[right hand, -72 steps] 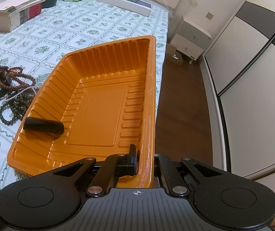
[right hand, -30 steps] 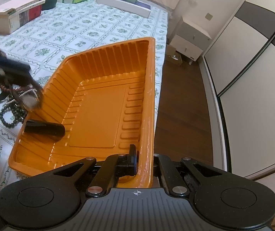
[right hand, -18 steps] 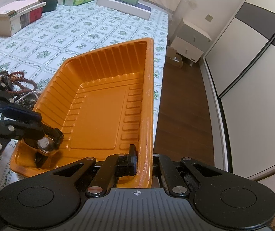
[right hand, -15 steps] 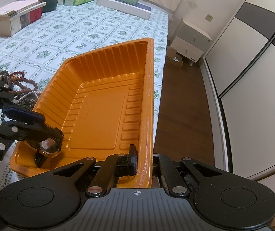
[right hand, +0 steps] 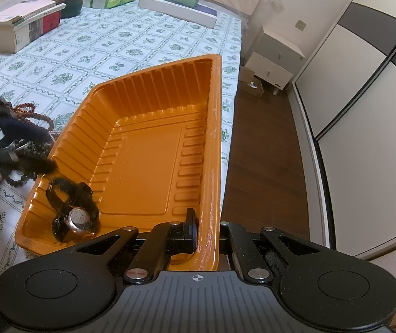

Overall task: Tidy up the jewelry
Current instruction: 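Place the black watch into the orange tray with the left gripper, then grasp a second black watch from the pile with the left gripper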

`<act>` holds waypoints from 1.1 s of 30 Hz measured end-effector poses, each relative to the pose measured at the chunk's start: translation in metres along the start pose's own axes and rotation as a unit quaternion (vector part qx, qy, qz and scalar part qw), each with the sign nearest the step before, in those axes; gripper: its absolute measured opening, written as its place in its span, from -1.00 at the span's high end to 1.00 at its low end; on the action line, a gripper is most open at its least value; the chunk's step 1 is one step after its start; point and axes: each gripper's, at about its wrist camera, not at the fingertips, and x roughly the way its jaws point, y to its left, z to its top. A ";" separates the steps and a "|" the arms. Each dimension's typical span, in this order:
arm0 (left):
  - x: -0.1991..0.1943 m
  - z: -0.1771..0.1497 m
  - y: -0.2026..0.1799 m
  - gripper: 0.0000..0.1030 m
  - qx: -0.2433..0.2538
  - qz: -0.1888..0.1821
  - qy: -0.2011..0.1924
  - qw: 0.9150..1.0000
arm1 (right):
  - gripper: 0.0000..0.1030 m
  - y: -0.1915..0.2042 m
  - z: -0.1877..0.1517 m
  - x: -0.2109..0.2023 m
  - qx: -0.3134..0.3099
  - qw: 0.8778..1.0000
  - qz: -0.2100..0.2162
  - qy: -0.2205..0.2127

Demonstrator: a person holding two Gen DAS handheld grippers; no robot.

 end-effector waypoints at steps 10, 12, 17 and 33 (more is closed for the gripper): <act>-0.048 -0.034 0.074 0.26 -0.036 0.146 -0.011 0.989 | 0.93 0.000 -0.003 0.001 0.004 1.000 -0.001 0.003; -0.054 -0.044 0.086 0.26 -0.040 0.168 -0.006 0.985 | 0.93 0.000 -0.002 0.001 0.005 1.000 0.000 0.002; -0.062 -0.071 0.111 0.26 -0.051 0.208 0.014 0.977 | 0.93 0.001 -0.003 0.001 0.004 1.000 -0.001 0.002; -0.037 -0.078 0.113 0.27 -0.084 0.169 0.007 0.982 | 0.93 0.004 -0.002 0.002 0.000 1.000 -0.005 0.006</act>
